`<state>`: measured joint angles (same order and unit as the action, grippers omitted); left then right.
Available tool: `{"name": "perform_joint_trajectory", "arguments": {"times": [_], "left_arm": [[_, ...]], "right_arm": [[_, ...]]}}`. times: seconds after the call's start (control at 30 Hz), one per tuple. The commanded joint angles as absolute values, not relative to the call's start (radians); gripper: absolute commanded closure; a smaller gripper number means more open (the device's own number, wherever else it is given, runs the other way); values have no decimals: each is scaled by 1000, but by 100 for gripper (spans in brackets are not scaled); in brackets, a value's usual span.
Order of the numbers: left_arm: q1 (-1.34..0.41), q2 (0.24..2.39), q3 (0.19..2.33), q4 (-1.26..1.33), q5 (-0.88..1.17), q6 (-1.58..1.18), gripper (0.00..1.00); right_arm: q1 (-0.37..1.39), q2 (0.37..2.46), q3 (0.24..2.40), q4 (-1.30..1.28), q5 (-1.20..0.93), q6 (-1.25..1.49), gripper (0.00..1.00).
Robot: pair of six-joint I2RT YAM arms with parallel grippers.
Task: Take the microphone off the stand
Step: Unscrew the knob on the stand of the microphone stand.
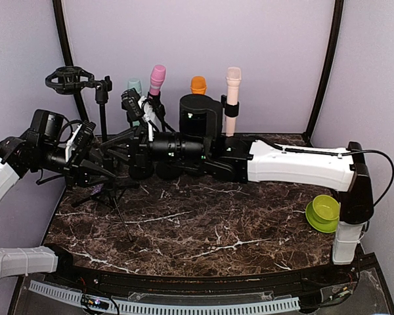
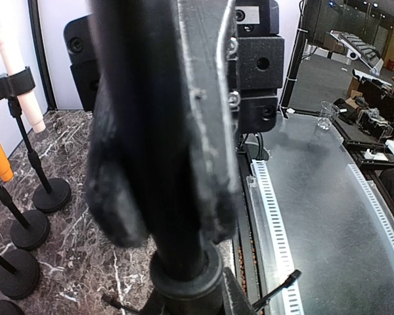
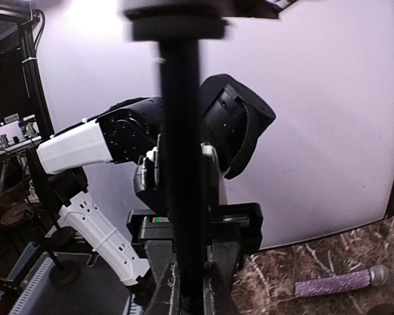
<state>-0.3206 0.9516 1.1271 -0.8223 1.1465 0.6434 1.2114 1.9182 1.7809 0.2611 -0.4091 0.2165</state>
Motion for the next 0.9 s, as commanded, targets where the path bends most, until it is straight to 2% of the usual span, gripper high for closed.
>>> {"name": "perform_joint_trajectory", "arguments": {"times": [0.0, 0.13, 0.17, 0.2, 0.23, 0.27, 0.3, 0.47, 0.6, 0.7, 0.87], "left_arm": [[-319, 946, 1147, -822, 1185, 676, 100], [-319, 944, 1149, -833, 1171, 683, 100], [-320, 940, 1146, -830, 1160, 679, 95], [-319, 934, 1138, -818, 1151, 664, 79], [-320, 924, 1125, -800, 1142, 639, 55], [-320, 910, 1108, -776, 1141, 607, 38], [-320, 891, 1087, -736, 1142, 562, 31], [-320, 778, 938, -539, 1174, 326, 31], [-320, 728, 860, -404, 1188, 176, 41], [-319, 733, 854, -433, 1202, 181, 49], [-320, 744, 845, -458, 1206, 169, 51]], "right_arm": [[1198, 1922, 1808, 329, -428, 267, 100], [1196, 1953, 1844, 335, -445, 291, 100], [1196, 1949, 1836, 351, -435, 295, 100], [1196, 1938, 1820, 374, -423, 298, 100], [1196, 1925, 1801, 401, -408, 300, 100], [1196, 1911, 1779, 428, -393, 302, 100], [1196, 1897, 1760, 453, -382, 303, 100], [1195, 1852, 1698, 532, -370, 319, 100], [1205, 1833, 1647, 598, -370, 321, 100], [1211, 1822, 1627, 621, -368, 314, 100], [1224, 1796, 1609, 641, -358, 273, 100]]}}
